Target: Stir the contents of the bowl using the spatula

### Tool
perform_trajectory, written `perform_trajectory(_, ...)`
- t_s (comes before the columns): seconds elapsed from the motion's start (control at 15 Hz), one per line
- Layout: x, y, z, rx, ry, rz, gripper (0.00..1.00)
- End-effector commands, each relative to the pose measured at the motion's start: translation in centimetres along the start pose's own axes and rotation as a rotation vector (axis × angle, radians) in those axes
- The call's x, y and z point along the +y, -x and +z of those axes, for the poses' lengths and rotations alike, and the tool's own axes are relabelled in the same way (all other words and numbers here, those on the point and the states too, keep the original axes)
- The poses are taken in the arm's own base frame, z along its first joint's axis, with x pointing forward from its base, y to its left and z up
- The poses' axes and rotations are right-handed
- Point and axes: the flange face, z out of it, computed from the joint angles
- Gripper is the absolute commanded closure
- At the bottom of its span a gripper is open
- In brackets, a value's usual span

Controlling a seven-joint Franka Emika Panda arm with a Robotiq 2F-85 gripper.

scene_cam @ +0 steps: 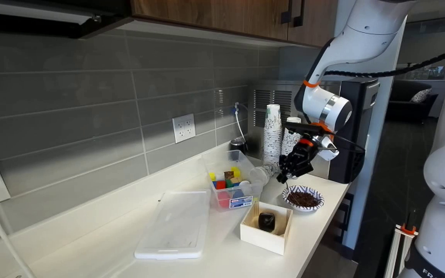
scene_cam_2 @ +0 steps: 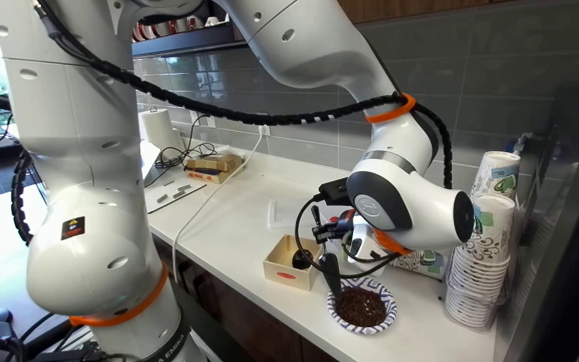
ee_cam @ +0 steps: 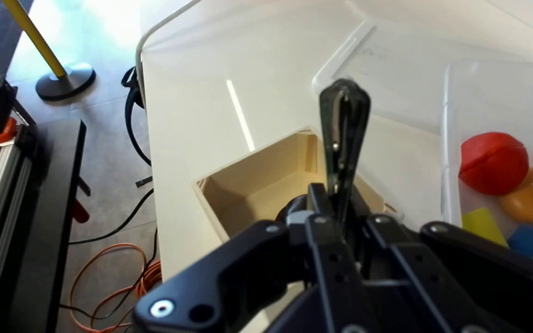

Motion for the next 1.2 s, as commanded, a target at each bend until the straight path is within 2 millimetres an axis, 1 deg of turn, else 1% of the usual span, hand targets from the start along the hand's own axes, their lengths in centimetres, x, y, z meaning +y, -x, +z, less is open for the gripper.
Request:
perform_trajectory(0.0, 0.6, -1.0, -2.1, 0.039, 0.001, 0.083, 0.97)
perform_trajectory(0.27, 0.9, -2.4, -3.8, 0.118, -0.030, 0.169, 0.97)
perform_trajectory(0.53, 0.3, -2.8, -4.8, 0.216, -0.100, 0.159, 0.97)
perform_trajectory(0.73, -0.3, -2.9, -4.7, 0.247, -0.159, 0.136, 0.97)
perform_trajectory(0.87, -0.7, -2.9, -4.3, 0.244, -0.183, 0.130, 0.97)
perform_trajectory(1.13, -1.6, -1.8, -3.3, 0.211, -0.227, 0.103, 0.97)
